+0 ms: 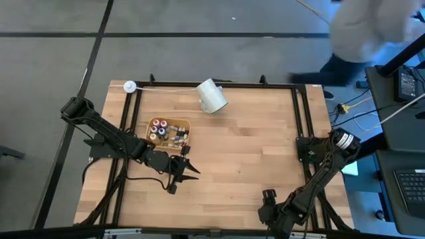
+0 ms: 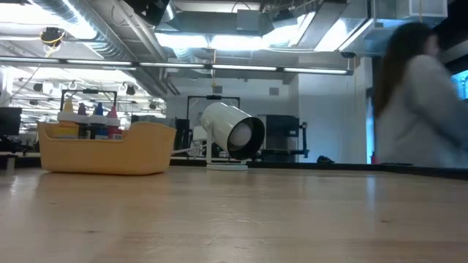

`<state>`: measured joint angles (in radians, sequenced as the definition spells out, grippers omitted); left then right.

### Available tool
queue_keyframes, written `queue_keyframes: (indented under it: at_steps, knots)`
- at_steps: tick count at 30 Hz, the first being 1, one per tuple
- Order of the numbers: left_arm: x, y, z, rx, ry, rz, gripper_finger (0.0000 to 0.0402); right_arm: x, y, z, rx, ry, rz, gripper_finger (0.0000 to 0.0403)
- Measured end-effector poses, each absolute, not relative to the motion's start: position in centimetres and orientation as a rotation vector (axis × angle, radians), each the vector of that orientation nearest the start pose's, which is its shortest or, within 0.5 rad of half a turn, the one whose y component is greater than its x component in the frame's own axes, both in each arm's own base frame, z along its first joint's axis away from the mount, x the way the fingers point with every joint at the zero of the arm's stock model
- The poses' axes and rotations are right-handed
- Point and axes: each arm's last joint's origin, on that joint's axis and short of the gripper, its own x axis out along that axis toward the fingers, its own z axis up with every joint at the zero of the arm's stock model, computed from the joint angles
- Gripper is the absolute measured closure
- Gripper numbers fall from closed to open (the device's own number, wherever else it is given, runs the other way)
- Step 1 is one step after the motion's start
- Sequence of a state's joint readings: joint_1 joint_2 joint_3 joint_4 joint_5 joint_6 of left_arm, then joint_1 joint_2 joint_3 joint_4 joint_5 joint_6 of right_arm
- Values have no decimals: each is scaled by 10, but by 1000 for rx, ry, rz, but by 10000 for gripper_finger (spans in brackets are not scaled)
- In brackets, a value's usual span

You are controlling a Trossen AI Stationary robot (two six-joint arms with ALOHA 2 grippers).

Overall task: Pick & Place food coloring
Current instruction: Put the small brown food coloring bottle into the bin

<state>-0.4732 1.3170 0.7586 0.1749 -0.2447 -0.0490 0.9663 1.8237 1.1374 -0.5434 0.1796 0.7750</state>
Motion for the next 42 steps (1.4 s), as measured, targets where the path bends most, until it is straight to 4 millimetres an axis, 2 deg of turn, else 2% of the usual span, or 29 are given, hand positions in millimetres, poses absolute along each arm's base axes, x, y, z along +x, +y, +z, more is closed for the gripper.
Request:
queue_keyframes:
  at_steps: [22,25,29,32,36,42]
  knots:
    - [254,-122,244,61,369,-212,305,196,284,157,-79,1209,255,321]
    - [254,-122,244,62,368,-212,307,196,284,157,-80,1206,253,340]
    - [254,-122,244,59,368,-212,307,199,283,160,-57,1218,223,342]
    - [254,-122,244,25,372,-205,305,207,278,171,-52,1232,193,342]
    - [254,-124,244,-39,380,-203,304,225,262,190,-82,1253,75,342]
    - [250,-132,244,-7,384,-270,308,273,222,218,-161,1203,-39,342]
